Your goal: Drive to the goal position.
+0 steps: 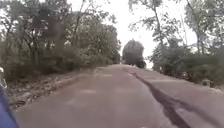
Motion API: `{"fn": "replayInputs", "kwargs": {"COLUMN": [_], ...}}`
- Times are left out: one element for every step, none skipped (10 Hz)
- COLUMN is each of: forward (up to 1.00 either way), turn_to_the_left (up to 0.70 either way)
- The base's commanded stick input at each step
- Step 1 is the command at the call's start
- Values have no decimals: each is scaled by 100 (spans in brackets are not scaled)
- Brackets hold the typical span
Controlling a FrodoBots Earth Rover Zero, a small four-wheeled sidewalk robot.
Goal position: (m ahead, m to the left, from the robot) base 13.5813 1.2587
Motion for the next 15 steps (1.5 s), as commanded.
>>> {"fn": "replayInputs", "kwargs": {"forward": [70, 70, 70, 70, 70, 70, 70, 70, 70, 70, 70, 70, 70, 70, 70], "turn_to_the_left": [-1, -1, -1, -1, -1, -1, -1, -1, -1, -1, -1, -1, -1, -1, -1]}}
